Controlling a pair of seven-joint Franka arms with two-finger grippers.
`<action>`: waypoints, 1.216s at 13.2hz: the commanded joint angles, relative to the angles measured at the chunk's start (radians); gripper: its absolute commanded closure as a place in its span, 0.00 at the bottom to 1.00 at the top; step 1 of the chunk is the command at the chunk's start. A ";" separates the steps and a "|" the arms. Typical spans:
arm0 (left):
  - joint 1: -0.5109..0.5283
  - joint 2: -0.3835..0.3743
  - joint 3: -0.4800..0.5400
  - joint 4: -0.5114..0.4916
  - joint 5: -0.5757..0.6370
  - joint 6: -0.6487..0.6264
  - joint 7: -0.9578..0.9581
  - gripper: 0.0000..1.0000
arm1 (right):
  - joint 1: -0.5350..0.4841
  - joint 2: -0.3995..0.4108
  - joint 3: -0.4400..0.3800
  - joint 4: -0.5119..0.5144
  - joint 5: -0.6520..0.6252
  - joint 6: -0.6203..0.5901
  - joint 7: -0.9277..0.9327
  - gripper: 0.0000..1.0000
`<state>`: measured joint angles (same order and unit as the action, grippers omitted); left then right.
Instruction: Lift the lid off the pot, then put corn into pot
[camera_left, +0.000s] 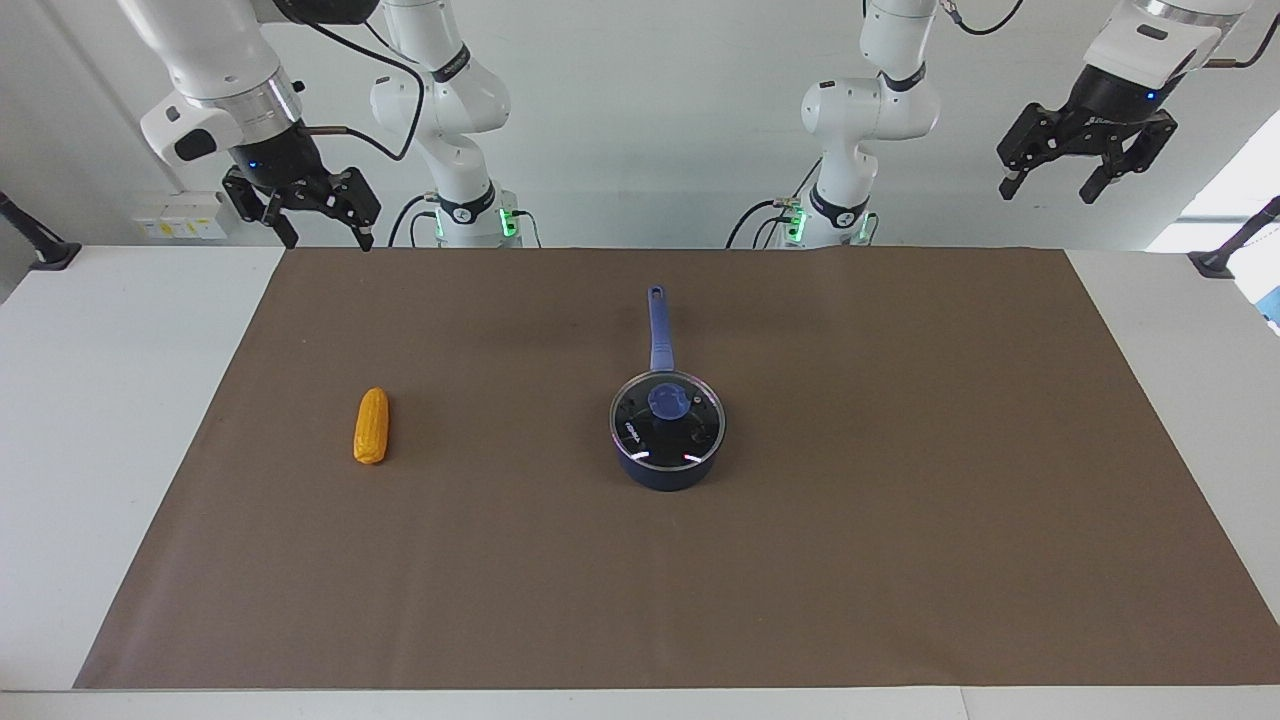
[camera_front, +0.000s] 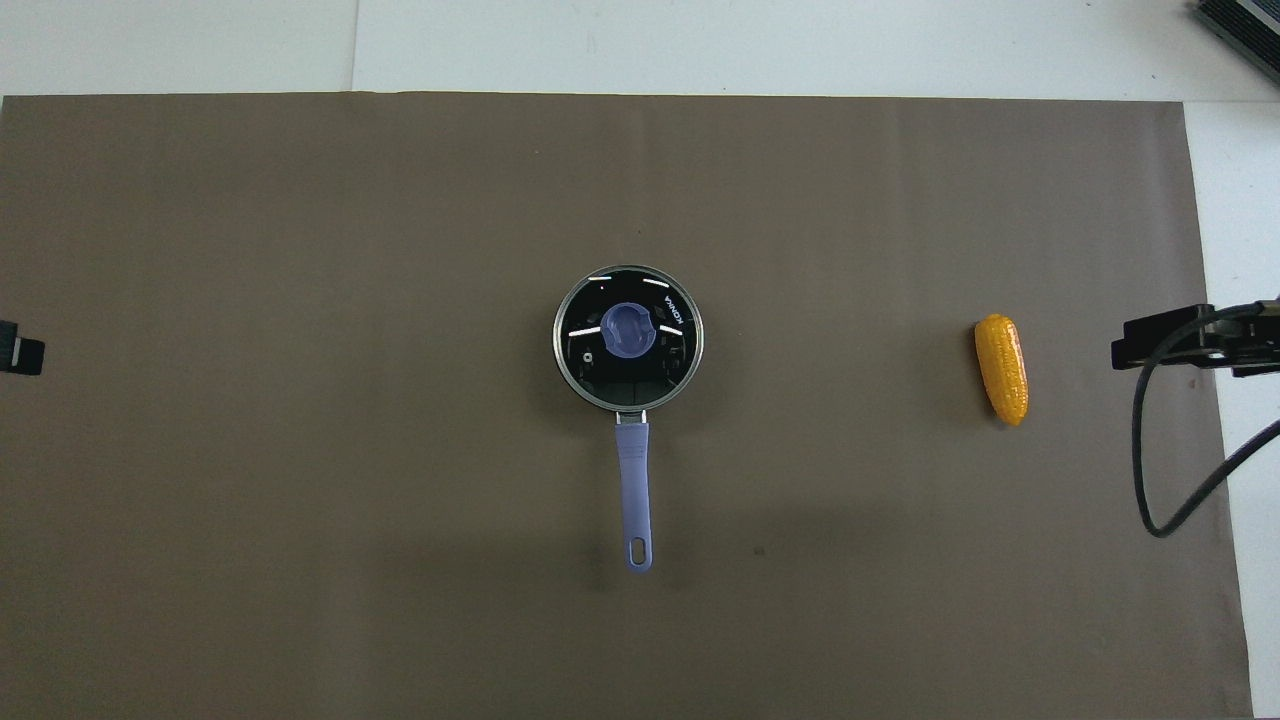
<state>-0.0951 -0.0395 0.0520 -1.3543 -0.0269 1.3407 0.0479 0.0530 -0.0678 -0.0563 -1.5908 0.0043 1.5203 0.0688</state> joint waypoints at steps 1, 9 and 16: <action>0.003 -0.017 0.000 -0.008 -0.007 -0.052 0.001 0.00 | 0.011 0.005 0.007 0.015 -0.035 -0.009 -0.007 0.00; 0.005 -0.022 0.002 -0.012 -0.007 -0.061 0.003 0.00 | 0.004 0.009 0.007 0.022 -0.020 -0.003 -0.011 0.00; -0.003 -0.020 -0.001 -0.012 -0.011 -0.057 0.000 0.00 | 0.004 0.008 0.003 0.020 -0.018 -0.005 -0.001 0.00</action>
<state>-0.0952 -0.0441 0.0515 -1.3547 -0.0269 1.2925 0.0478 0.0619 -0.0678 -0.0534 -1.5863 -0.0141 1.5203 0.0686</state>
